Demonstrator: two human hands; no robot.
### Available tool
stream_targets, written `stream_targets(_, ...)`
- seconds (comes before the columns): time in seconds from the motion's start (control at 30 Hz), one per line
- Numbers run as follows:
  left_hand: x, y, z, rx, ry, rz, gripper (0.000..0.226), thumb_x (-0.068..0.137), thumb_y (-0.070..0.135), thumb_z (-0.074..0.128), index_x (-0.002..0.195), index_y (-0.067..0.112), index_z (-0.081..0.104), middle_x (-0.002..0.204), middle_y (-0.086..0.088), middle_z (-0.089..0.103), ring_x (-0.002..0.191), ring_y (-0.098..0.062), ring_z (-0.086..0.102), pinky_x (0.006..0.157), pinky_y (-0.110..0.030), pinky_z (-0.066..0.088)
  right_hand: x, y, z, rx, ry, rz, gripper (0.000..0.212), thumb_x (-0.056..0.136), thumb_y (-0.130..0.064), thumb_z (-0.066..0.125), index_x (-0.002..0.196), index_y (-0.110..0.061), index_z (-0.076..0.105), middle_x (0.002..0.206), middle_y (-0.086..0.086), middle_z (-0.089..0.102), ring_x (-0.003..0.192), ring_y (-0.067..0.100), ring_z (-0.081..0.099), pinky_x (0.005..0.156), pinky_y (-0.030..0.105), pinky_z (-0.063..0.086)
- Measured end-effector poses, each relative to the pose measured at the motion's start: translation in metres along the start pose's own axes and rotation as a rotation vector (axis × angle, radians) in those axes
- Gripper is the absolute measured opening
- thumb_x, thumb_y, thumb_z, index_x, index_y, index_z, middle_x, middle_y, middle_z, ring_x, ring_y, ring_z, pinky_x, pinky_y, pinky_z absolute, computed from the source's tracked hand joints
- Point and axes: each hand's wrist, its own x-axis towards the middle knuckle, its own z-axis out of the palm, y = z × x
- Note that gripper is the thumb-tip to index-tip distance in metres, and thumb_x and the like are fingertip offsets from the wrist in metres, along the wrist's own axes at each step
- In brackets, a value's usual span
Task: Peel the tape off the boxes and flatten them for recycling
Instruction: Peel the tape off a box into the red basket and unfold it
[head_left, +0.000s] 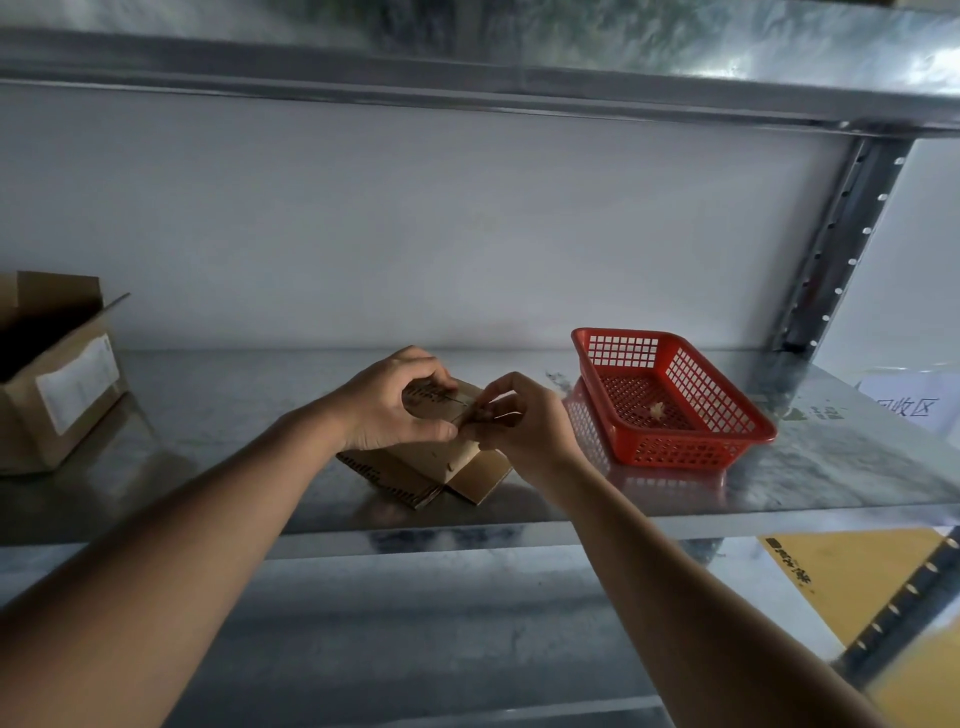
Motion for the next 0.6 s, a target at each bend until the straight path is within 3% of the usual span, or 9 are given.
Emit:
stream_targets(0.1, -0.001, 0.0, 0.0, -0.002, 0.003, 0.006, 0.063, 0.062, 0.066, 0.077, 0.116, 0.035, 0.065, 0.129, 0.016, 0.052, 0.121, -0.001, 0.052, 0.104, -0.026, 0.043, 0.001, 0.003, 0.001, -0.106, 0.018, -0.078, 0.032, 0.072, -0.001, 0.089, 0.089, -0.019, 0.069, 0.084, -0.001, 0.078, 0.076, 0.013, 0.075, 0.069, 0.037, 0.063)
stream_targets(0.23, 0.0, -0.003, 0.002, -0.009, 0.005, 0.017, 0.063, 0.062, 0.067, 0.077, 0.117, 0.037, 0.066, 0.127, 0.02, 0.051, 0.119, 0.005, 0.051, 0.102, -0.02, 0.041, 0.001, -0.003, 0.001, -0.343, -0.003, -0.169, 0.026, 0.078, -0.018, 0.089, 0.094, -0.023, 0.069, 0.085, -0.013, 0.072, 0.077, 0.001, 0.069, 0.068, 0.018, 0.057)
stream_targets(0.4, 0.001, -0.006, 0.001, 0.005, -0.017, 0.011, 0.06, 0.064, 0.062, 0.078, 0.119, 0.039, 0.064, 0.126, 0.023, 0.049, 0.119, 0.002, 0.051, 0.102, -0.029, 0.046, 0.003, -0.018, -0.02, -0.588, -0.112, -0.263, 0.026, 0.08, -0.003, 0.08, 0.099, -0.019, 0.075, 0.082, -0.015, 0.069, 0.076, -0.005, 0.065, 0.067, 0.004, 0.049)
stream_targets(0.5, 0.001, -0.007, 0.001, 0.019, -0.023, 0.004, 0.057, 0.065, 0.062, 0.075, 0.118, 0.043, 0.063, 0.127, 0.023, 0.048, 0.12, -0.003, 0.05, 0.1, -0.035, 0.049, 0.005, -0.023, -0.039, -0.599, -0.082, -0.306, 0.023, 0.081, -0.002, 0.082, 0.099, -0.016, 0.075, 0.086, -0.009, 0.072, 0.076, -0.004, 0.066, 0.07, 0.004, 0.051)
stream_targets(0.6, 0.002, -0.006, 0.001, 0.032, -0.019, 0.004, 0.057, 0.065, 0.063, 0.073, 0.117, 0.044, 0.062, 0.129, 0.022, 0.048, 0.121, -0.008, 0.05, 0.099, -0.036, 0.049, 0.007, -0.026, -0.044, -0.53, -0.015, -0.334, 0.018, 0.09, -0.007, 0.077, 0.1, -0.021, 0.074, 0.097, -0.009, 0.073, 0.084, 0.001, 0.07, 0.072, 0.014, 0.055)
